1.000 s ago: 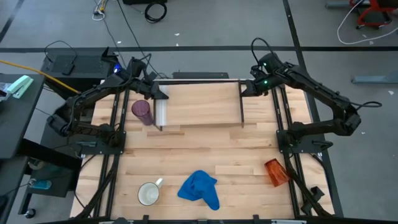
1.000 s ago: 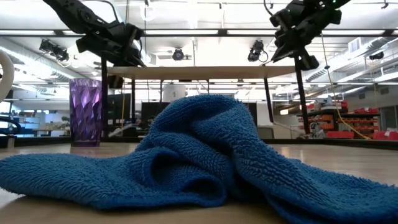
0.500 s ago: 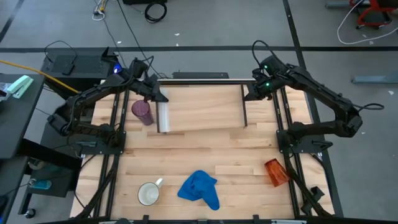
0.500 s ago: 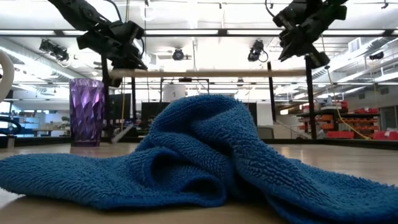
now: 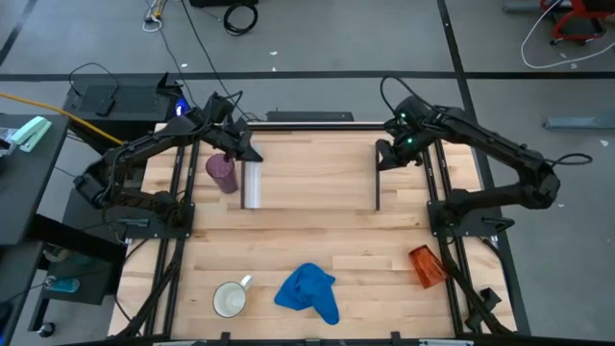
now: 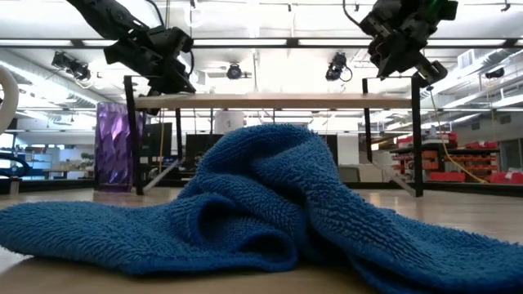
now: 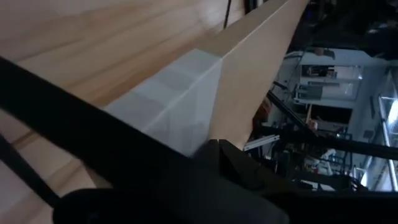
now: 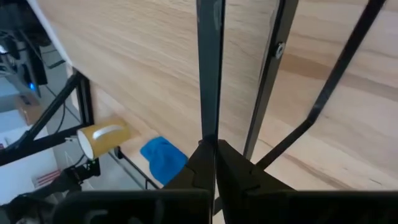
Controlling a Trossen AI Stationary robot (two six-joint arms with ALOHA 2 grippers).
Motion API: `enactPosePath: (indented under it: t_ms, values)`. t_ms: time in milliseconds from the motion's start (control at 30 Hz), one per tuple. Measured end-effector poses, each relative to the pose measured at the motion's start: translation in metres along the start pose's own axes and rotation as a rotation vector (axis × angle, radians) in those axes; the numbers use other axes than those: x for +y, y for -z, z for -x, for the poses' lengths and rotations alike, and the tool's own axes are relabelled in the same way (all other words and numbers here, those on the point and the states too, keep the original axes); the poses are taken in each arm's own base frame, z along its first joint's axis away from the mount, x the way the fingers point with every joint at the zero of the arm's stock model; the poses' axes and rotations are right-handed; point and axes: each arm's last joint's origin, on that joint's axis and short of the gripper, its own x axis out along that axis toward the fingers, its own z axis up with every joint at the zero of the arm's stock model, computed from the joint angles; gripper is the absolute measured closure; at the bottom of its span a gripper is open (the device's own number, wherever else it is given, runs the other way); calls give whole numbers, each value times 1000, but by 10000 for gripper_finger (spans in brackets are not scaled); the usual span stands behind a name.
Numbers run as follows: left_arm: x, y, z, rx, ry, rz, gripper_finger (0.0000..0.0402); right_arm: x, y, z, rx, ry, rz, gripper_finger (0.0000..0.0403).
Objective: Stack small to large cups/mugs on shelf
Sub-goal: Move the shelf to the center of the table
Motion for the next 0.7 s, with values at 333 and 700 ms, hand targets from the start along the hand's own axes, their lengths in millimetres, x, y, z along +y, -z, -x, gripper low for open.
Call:
enactPosePath:
  t_ms: [333,700]
  values:
    - [10,-3,-8,28,-42,22,389,-2,-4,-6,13,32,-14,392]
    - [8,-2,-6,17,-44,2,387,-2,-4,-6,15,32,3,388]
